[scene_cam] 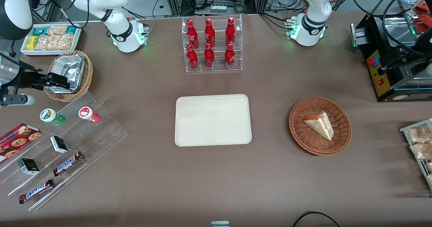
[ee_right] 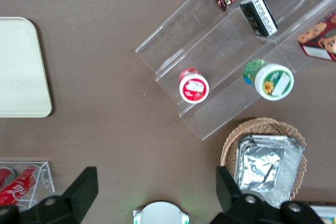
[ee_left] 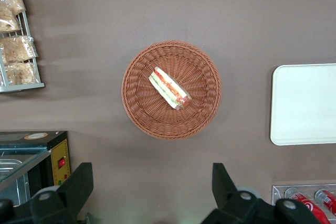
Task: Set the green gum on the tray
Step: 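Move the right gripper down toward the green-lidded gum container on the display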
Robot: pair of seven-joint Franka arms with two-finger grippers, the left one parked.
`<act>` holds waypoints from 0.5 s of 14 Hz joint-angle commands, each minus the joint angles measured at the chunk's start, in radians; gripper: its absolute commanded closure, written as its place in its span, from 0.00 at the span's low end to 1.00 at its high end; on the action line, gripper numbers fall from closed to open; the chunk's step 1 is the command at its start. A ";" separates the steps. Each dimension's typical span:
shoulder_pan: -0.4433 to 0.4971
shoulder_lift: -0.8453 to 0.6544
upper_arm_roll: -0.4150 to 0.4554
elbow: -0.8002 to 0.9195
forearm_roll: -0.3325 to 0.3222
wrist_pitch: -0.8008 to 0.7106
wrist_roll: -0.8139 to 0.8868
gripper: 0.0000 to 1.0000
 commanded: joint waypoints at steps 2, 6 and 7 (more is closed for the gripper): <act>-0.025 0.004 -0.015 -0.096 0.016 0.111 -0.145 0.00; -0.074 0.000 -0.015 -0.186 0.007 0.230 -0.310 0.00; -0.084 -0.002 -0.015 -0.217 0.007 0.269 -0.385 0.00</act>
